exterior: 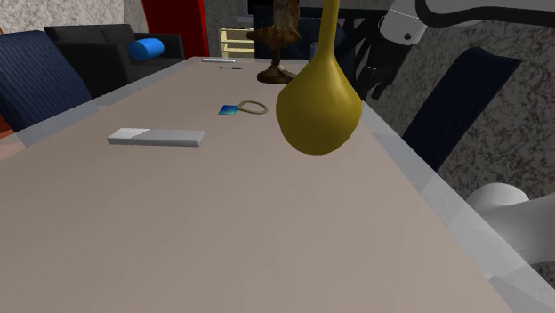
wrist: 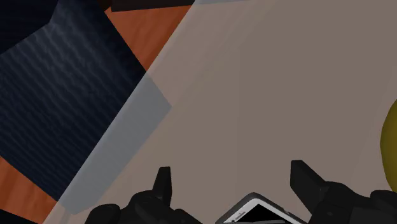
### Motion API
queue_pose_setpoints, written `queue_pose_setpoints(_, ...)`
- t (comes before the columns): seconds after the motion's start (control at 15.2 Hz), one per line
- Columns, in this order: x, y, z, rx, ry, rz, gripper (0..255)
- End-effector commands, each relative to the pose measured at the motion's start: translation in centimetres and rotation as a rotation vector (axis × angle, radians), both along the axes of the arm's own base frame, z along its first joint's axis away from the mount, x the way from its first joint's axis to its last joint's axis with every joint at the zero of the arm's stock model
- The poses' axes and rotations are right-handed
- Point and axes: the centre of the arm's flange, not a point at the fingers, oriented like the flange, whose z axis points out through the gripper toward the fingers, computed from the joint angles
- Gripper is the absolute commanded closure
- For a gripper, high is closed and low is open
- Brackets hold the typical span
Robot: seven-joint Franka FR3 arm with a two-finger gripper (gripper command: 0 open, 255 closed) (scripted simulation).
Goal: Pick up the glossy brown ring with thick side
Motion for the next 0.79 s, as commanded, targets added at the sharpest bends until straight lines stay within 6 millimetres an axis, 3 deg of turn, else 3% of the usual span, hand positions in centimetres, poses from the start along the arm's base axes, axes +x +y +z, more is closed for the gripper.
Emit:
queue_pose_setpoints(0.0, 0.0, 0.0, 0.0, 0.000, 0.000, 0.000, 0)
queue_pose_setpoints(0.73, 12.3, 8.3, -0.2, 0.033, 0.060, 0.047, 0)
